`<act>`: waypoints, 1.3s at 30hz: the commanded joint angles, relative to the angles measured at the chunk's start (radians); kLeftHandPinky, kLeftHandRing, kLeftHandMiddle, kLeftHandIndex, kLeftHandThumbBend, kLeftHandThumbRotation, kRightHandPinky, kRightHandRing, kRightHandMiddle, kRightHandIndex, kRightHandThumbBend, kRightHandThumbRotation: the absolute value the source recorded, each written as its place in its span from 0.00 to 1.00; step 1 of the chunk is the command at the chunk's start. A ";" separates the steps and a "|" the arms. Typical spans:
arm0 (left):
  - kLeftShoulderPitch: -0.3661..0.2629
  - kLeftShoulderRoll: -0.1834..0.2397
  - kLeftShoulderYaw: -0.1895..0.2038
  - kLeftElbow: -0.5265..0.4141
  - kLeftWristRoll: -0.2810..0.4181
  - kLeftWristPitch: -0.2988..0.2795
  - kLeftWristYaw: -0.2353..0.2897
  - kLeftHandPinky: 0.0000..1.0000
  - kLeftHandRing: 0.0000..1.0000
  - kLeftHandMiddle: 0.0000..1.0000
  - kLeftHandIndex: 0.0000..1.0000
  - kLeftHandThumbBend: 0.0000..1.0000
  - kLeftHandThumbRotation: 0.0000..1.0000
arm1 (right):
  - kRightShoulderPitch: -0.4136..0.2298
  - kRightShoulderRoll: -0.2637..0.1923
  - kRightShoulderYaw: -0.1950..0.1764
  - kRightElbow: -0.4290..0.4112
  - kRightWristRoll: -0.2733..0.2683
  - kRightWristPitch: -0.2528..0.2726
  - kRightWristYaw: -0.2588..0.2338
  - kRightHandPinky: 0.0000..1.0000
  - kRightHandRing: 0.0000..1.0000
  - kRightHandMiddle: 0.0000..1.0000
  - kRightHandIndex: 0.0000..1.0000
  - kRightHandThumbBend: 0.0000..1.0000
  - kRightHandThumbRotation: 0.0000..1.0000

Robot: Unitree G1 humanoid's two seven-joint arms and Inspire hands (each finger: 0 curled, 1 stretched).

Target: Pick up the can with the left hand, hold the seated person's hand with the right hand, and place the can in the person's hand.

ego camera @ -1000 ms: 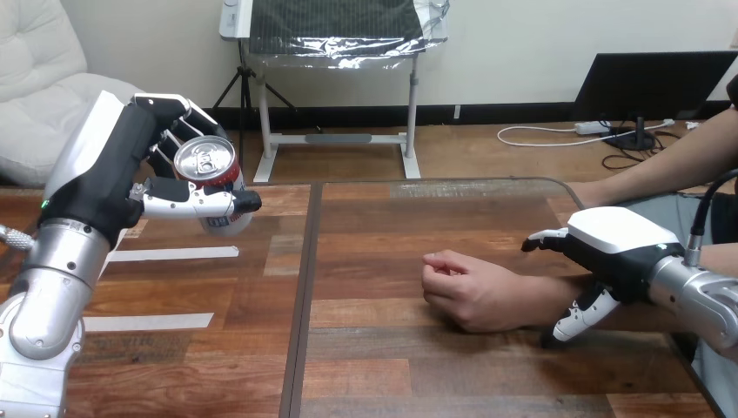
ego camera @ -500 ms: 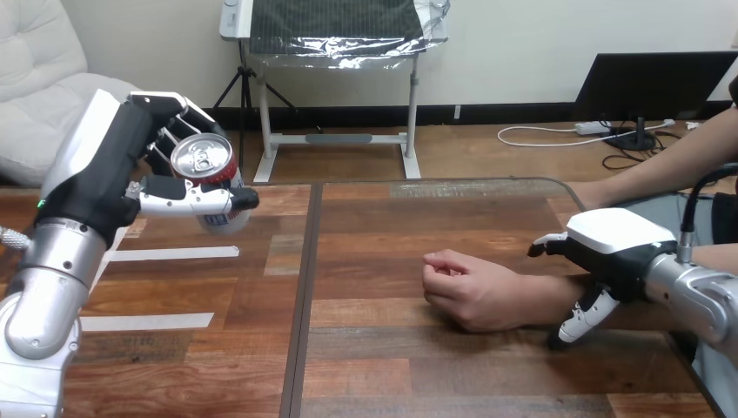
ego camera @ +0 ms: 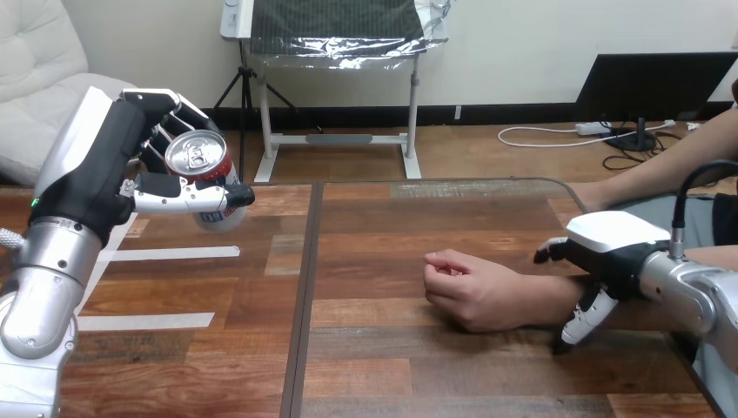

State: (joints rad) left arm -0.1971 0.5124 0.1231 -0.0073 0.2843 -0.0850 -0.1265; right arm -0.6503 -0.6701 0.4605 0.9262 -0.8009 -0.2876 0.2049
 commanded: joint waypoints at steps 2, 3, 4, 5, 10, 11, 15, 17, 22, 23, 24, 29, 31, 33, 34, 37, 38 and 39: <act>-0.051 0.026 0.026 -0.058 -0.015 -0.035 0.004 0.28 0.33 0.38 0.42 0.73 0.00 | 0.012 0.041 0.028 0.069 0.007 0.041 0.039 0.65 0.85 0.87 0.86 1.00 0.30; -0.051 0.026 0.027 -0.057 -0.016 -0.035 0.003 0.28 0.33 0.38 0.42 0.73 0.00 | 0.012 0.043 0.028 0.069 0.009 0.046 0.043 0.65 0.85 0.86 0.85 1.00 0.29; -0.051 0.026 0.027 -0.057 -0.017 -0.036 0.003 0.28 0.33 0.38 0.42 0.73 0.00 | 0.012 0.044 0.029 0.069 0.010 0.050 0.046 0.64 0.84 0.86 0.85 1.00 0.28; -0.052 0.026 0.028 -0.056 -0.018 -0.035 0.003 0.28 0.33 0.38 0.42 0.73 0.00 | 0.012 0.047 0.031 0.070 0.010 0.058 0.051 0.64 0.84 0.86 0.85 1.00 0.27; -0.055 0.025 0.030 -0.049 -0.023 -0.042 0.002 0.28 0.33 0.38 0.42 0.72 0.00 | 0.012 0.055 0.041 0.066 0.005 0.085 0.071 0.61 0.82 0.84 0.84 1.00 0.26; -0.055 0.025 0.030 -0.048 -0.024 -0.042 0.002 0.28 0.33 0.38 0.42 0.72 0.00 | 0.013 0.056 0.045 0.064 0.004 0.085 0.073 0.61 0.82 0.84 0.84 1.00 0.26; -0.057 0.024 0.031 -0.045 -0.025 -0.044 0.003 0.29 0.33 0.38 0.42 0.72 0.00 | 0.012 0.057 0.058 0.065 -0.003 0.083 0.079 0.59 0.80 0.83 0.83 1.00 0.25; -0.058 0.023 0.031 -0.044 -0.024 -0.045 0.004 0.29 0.33 0.38 0.42 0.72 0.00 | 0.012 0.059 0.064 0.067 -0.005 0.079 0.081 0.59 0.79 0.82 0.83 1.00 0.26; -0.059 0.023 0.031 -0.044 -0.022 -0.046 0.004 0.29 0.33 0.38 0.42 0.72 0.00 | 0.013 0.065 0.069 0.070 0.002 0.084 0.083 0.57 0.76 0.80 0.81 0.98 0.27; -0.059 0.023 0.030 -0.044 -0.022 -0.047 0.004 0.28 0.33 0.38 0.42 0.72 0.00 | 0.014 0.068 0.071 0.074 0.002 0.084 0.079 0.57 0.75 0.80 0.81 0.98 0.28; -0.059 0.022 0.030 -0.043 -0.022 -0.048 0.004 0.28 0.33 0.38 0.42 0.72 0.00 | 0.014 0.069 0.072 0.076 0.002 0.083 0.076 0.56 0.75 0.80 0.81 0.98 0.28; -0.059 0.021 0.029 -0.047 -0.020 -0.041 0.004 0.28 0.33 0.38 0.42 0.72 0.00 | 0.015 0.073 0.081 0.077 -0.001 0.079 0.076 0.54 0.72 0.77 0.80 0.97 0.28; -0.058 0.020 0.028 -0.051 -0.019 -0.035 0.003 0.28 0.33 0.38 0.42 0.72 0.00 | 0.015 0.074 0.084 0.075 0.000 0.078 0.080 0.52 0.70 0.76 0.80 0.96 0.28; -0.058 0.020 0.028 -0.053 -0.017 -0.034 0.004 0.28 0.33 0.38 0.42 0.72 0.00 | 0.017 0.074 0.087 0.073 -0.001 0.071 0.076 0.50 0.67 0.73 0.79 0.96 0.28; -0.058 0.020 0.028 -0.054 -0.016 -0.034 0.004 0.28 0.33 0.38 0.42 0.72 0.00 | 0.017 0.074 0.088 0.073 -0.001 0.069 0.075 0.49 0.66 0.73 0.79 0.95 0.28; -0.058 0.019 0.027 -0.055 -0.015 -0.030 0.005 0.28 0.33 0.38 0.42 0.72 0.00 | 0.020 0.073 0.093 0.066 -0.004 0.065 0.076 0.47 0.63 0.70 0.79 0.94 0.28; -0.058 0.018 0.027 -0.057 -0.016 -0.028 0.005 0.28 0.33 0.38 0.42 0.72 0.00 | 0.020 0.074 0.096 0.066 -0.005 0.062 0.073 0.47 0.62 0.70 0.79 0.94 0.28; -0.057 0.017 0.027 -0.058 -0.016 -0.026 0.004 0.28 0.33 0.38 0.42 0.72 0.00 | 0.020 0.074 0.097 0.066 -0.006 0.060 0.072 0.43 0.58 0.66 0.78 0.93 0.28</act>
State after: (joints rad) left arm -0.1972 0.5123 0.1274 -0.0072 0.2817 -0.1019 -0.1286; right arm -0.6871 -0.6433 0.5163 0.9436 -0.8028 -0.2218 0.2628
